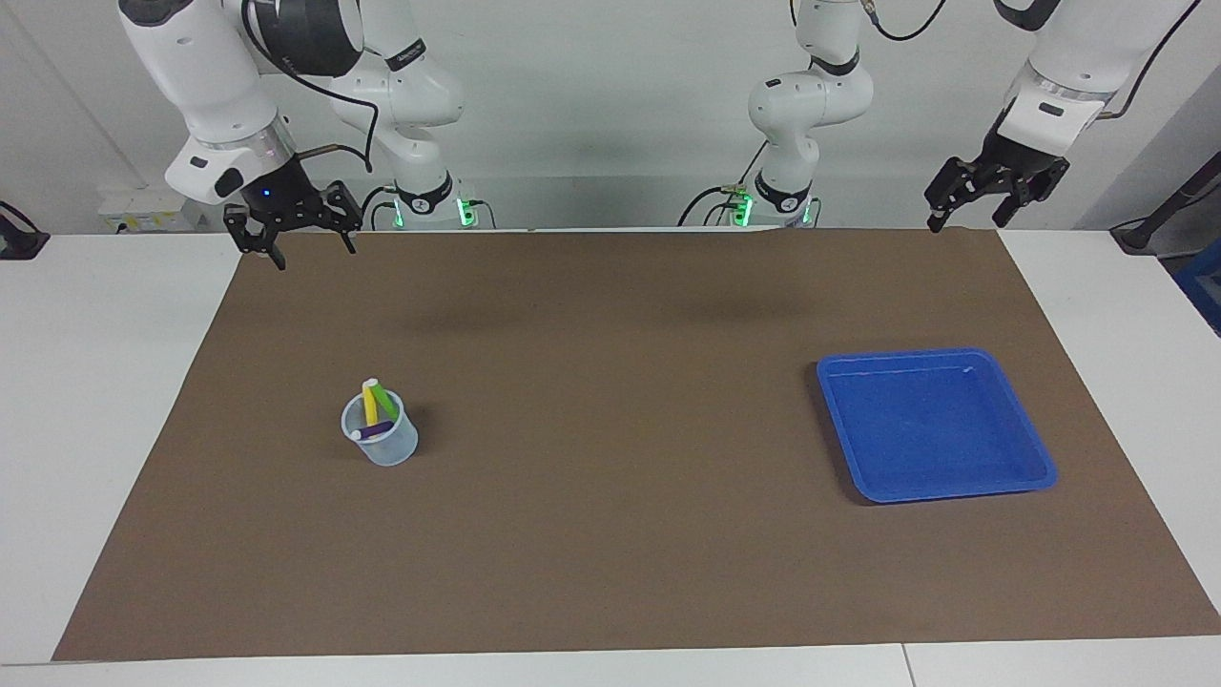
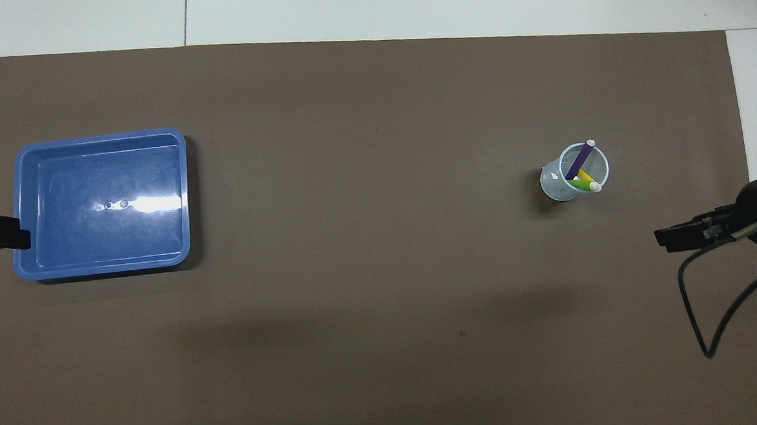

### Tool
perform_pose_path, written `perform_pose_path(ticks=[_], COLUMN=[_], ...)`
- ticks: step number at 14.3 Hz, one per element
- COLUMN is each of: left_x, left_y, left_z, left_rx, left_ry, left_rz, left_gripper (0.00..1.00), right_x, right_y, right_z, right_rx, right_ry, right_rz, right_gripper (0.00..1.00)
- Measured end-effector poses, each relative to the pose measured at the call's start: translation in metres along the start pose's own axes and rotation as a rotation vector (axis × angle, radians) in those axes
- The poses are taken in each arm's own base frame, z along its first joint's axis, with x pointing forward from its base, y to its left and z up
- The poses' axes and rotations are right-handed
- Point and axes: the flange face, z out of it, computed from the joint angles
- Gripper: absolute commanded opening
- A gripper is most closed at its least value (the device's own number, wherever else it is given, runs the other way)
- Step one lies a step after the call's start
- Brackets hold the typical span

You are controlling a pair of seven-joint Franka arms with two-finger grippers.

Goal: Right arm passes pens to left for tray arrangement
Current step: 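Reach the right gripper to the pen cup while the left gripper moves over the tray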

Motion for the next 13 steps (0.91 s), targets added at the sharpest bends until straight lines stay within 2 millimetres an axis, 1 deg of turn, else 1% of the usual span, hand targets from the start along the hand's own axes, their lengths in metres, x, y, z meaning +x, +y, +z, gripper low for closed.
perform_pose_path(ticks=[2,4,11,13], left_x=[-0.005,-0.007,-0.008,-0.008], left_y=[0.007,0.009,0.009,0.013], left_z=[0.005,0.005,0.004,0.004], left_rx=[0.003,0.005,0.004,-0.012], left_ry=[-0.011,-0.010,-0.001,-0.002], left_rz=[0.004,-0.005,-0.050,-0.122], left_gripper=[1.00,1.00,1.00,1.00], right_x=[0.010,0.021,0.061,0.072], right_y=[-0.001,-0.001,0.009,0.004], right_z=[0.011,0.024,0.088,0.106], right_rx=[0.013,0.010,-0.005,-0.006], right_ry=[0.008,0.018,0.037,0.038], right_rz=[-0.010,-0.047,-0.110,-0.125], right_gripper=[1.00,1.00,1.00,0.95])
